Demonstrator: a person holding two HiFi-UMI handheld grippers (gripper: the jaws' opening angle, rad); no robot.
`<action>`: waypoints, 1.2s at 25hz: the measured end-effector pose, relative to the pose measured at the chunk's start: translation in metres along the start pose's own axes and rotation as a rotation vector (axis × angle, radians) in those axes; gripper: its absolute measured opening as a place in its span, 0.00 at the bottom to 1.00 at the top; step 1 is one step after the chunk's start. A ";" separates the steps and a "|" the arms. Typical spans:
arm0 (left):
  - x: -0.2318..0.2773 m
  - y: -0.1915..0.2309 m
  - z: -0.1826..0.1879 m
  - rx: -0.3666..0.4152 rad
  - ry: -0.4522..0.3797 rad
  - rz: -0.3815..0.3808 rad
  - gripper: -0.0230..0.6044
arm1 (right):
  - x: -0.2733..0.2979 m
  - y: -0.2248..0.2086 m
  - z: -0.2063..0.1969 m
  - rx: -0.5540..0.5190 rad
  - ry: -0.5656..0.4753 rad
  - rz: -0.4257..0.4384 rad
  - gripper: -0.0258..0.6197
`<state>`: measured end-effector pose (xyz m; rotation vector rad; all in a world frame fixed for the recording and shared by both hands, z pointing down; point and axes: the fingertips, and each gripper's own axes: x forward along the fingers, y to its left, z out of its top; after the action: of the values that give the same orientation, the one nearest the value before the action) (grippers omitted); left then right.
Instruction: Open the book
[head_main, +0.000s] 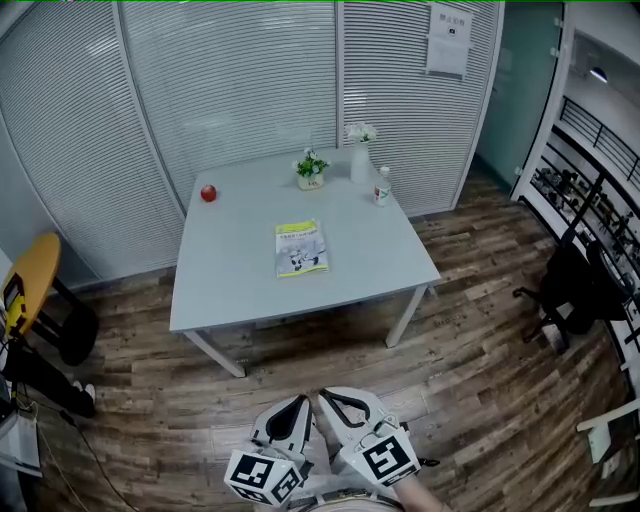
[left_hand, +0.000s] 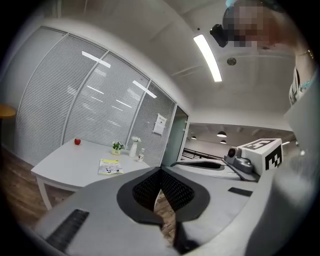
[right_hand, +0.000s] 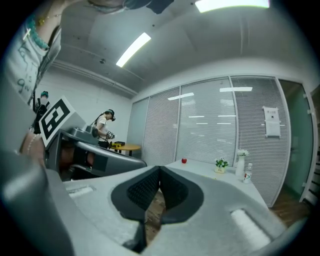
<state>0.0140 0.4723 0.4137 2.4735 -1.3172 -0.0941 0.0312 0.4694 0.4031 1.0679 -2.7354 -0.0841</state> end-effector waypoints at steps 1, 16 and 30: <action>0.005 0.003 0.000 0.002 0.001 -0.005 0.03 | 0.003 -0.004 -0.001 -0.002 0.001 -0.003 0.04; 0.126 0.082 0.041 0.000 0.018 -0.118 0.03 | 0.103 -0.106 0.008 0.011 0.002 -0.107 0.04; 0.173 0.163 0.060 0.010 0.054 -0.140 0.03 | 0.196 -0.140 0.004 0.040 0.032 -0.122 0.04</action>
<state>-0.0296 0.2315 0.4268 2.5560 -1.1249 -0.0542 -0.0175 0.2333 0.4147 1.2363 -2.6527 -0.0301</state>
